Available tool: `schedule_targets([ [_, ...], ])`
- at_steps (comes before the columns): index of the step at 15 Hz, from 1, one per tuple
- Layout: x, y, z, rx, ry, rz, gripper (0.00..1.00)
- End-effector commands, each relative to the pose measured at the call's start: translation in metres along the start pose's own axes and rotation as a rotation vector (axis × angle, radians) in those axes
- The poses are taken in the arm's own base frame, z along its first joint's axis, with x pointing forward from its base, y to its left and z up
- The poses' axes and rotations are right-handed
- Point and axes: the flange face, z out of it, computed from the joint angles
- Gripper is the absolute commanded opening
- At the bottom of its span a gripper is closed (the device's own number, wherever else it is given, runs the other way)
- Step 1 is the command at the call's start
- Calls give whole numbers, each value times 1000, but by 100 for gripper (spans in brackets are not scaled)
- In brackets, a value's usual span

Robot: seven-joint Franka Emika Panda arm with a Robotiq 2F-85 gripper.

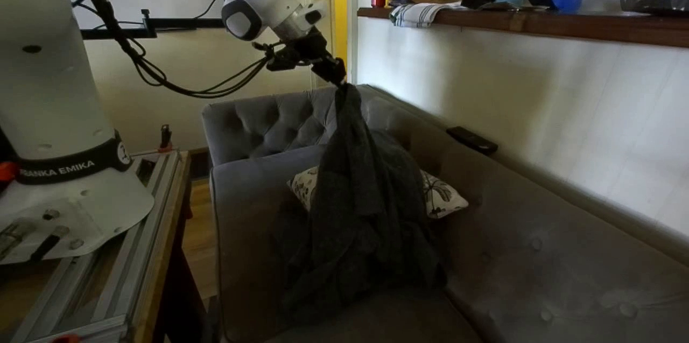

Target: Move the grey cloth to the left and place it over the white pillow.

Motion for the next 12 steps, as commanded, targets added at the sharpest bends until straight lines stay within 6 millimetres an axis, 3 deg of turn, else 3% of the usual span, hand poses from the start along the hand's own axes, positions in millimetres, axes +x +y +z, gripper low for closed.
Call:
schedule_targets([
  [1, 49, -28, -19, 74, 95, -177, 1],
  [5, 90, -61, -32, 150, 192, -389, 1],
  [6, 65, -44, -18, 106, 134, -323, 1],
  [7, 71, -47, -20, 113, 147, -330, 6],
  [11, 63, -41, -13, 104, 125, -328, 6],
  [12, 63, -42, -13, 105, 125, -328, 1],
])
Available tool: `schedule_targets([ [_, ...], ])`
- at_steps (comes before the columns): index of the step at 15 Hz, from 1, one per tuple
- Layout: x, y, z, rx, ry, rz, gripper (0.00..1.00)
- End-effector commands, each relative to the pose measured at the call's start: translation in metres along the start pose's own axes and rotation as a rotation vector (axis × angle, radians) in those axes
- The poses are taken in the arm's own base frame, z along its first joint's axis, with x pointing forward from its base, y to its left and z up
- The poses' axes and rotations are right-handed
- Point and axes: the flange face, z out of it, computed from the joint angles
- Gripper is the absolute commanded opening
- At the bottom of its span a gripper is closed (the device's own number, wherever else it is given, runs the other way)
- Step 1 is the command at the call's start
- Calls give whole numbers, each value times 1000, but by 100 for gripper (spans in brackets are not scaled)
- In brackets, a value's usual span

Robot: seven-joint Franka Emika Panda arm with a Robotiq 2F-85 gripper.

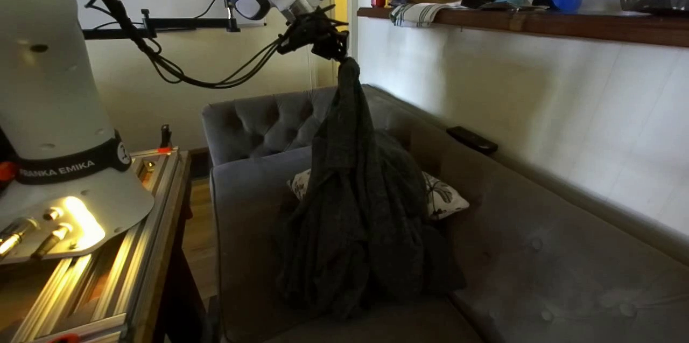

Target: Move the grey cloth to the left and place it over the white pillow.

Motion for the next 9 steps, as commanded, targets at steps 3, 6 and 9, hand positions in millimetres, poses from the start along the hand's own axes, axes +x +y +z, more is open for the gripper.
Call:
schedule_targets([
  [3, 34, -13, 2, 88, 78, -177, 1],
  [6, 54, -20, 8, 144, 123, -324, 1],
  [9, 82, -16, 7, 216, 202, -448, 1],
])
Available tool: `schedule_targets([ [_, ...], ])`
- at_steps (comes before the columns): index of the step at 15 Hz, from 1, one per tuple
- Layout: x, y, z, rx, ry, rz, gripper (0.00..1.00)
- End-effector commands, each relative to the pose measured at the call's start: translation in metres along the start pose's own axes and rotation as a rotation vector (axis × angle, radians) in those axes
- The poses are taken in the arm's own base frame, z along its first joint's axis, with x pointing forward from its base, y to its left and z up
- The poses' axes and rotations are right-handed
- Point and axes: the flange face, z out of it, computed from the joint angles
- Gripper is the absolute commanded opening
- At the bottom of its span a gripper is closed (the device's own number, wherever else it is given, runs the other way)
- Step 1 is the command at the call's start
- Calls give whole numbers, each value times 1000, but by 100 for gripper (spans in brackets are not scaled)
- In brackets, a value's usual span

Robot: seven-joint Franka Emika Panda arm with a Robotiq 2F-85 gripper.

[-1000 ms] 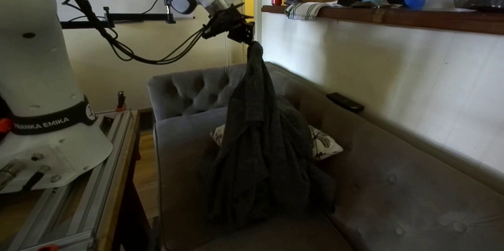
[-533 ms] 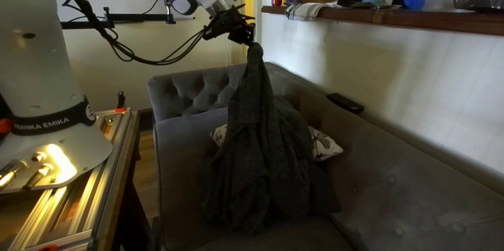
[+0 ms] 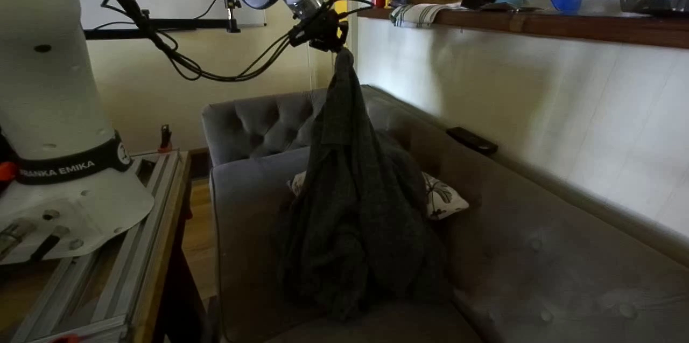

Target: Move the grey cloth to the left and place it over the white pillow.

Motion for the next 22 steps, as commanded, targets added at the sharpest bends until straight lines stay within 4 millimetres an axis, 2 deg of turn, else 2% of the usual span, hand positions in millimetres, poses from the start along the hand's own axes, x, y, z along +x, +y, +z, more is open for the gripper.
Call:
schedule_targets([
  [1, 43, 18, 4, 67, 108, -156, 1],
  [7, 134, 52, 14, 166, 311, -378, 1],
  [10, 164, 56, 23, 223, 428, -446, 1],
  [11, 138, 48, 12, 210, 339, -406, 6],
  [13, 150, 52, 19, 225, 379, -435, 6],
  [16, 151, 52, 26, 226, 384, -443, 6],
  [17, 152, 52, 27, 226, 385, -444, 1],
  [19, 177, 53, 32, 273, 431, -561, 1],
  [22, 221, 43, 40, 378, 429, -719, 1],
])
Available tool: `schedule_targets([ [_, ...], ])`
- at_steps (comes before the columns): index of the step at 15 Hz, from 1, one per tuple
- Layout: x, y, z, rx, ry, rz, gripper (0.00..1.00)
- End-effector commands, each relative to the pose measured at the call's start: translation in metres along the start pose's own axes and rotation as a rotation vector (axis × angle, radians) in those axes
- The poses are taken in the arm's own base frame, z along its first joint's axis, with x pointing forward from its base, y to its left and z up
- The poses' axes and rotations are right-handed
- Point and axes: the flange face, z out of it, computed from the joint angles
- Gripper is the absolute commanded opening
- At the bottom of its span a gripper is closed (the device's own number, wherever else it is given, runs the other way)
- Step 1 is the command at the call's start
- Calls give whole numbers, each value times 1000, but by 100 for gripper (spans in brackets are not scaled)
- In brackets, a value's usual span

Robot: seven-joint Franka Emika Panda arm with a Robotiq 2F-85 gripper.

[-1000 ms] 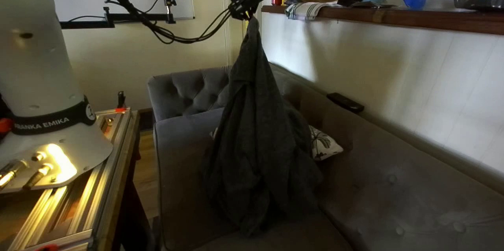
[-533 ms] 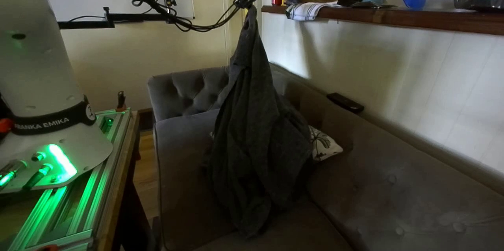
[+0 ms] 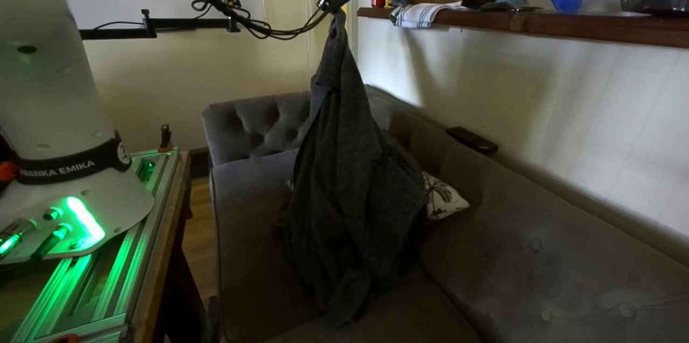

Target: Move the grey cloth to the left and place it over the white pillow.

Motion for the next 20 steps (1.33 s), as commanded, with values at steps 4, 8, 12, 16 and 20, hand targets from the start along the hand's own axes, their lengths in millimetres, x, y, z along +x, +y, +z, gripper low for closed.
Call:
schedule_targets([
  [4, 75, 39, 35, 228, 32, -306, 1],
  [8, 105, 37, 55, 323, 8, -525, 31],
  [12, 126, 69, 44, 202, -105, -614, 51],
  [16, 131, 101, 11, 80, -172, -545, 79],
  [20, 100, 98, -8, 70, -316, -359, 100],
])
